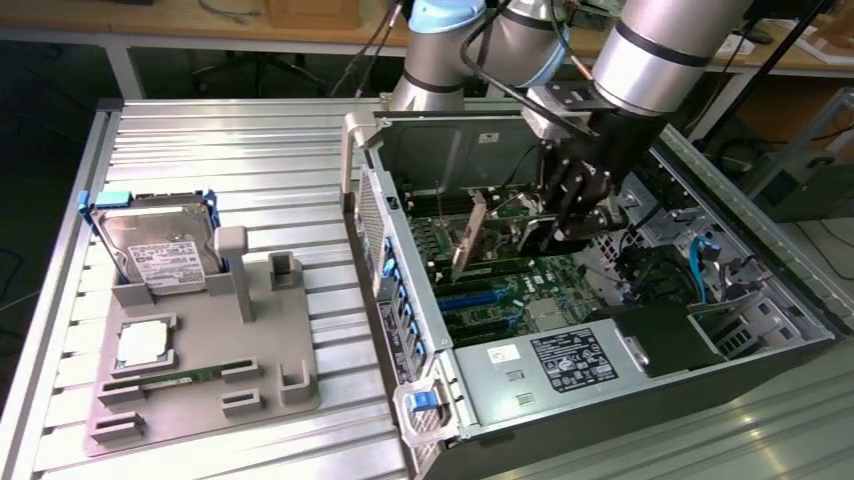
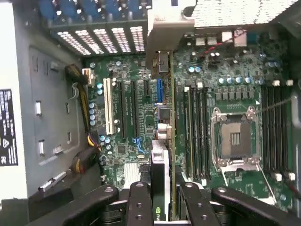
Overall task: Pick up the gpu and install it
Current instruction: 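Insert the gpu into the slot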
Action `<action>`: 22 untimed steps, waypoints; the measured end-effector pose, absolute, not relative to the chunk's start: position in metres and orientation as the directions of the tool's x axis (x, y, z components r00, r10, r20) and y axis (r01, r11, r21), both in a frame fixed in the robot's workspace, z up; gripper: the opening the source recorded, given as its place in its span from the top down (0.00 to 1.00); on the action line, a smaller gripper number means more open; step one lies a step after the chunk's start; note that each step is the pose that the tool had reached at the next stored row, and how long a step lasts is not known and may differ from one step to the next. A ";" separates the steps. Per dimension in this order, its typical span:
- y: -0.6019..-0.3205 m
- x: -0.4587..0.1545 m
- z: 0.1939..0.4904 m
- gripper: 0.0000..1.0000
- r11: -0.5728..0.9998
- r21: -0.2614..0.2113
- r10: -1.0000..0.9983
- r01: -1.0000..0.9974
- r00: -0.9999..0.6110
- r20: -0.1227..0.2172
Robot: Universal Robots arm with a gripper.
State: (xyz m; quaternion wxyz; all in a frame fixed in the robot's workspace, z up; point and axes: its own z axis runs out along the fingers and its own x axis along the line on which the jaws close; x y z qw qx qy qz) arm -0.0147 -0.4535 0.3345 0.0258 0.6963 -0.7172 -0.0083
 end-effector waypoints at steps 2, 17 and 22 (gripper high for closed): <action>-0.453 -0.030 0.316 0.72 -0.009 0.048 -1.000 -0.999 0.010 0.025; -0.452 -0.057 0.265 0.72 0.007 0.042 -1.000 -0.999 -0.007 -0.006; -0.452 -0.062 0.256 0.72 0.012 0.041 -1.000 -0.999 -0.012 -0.006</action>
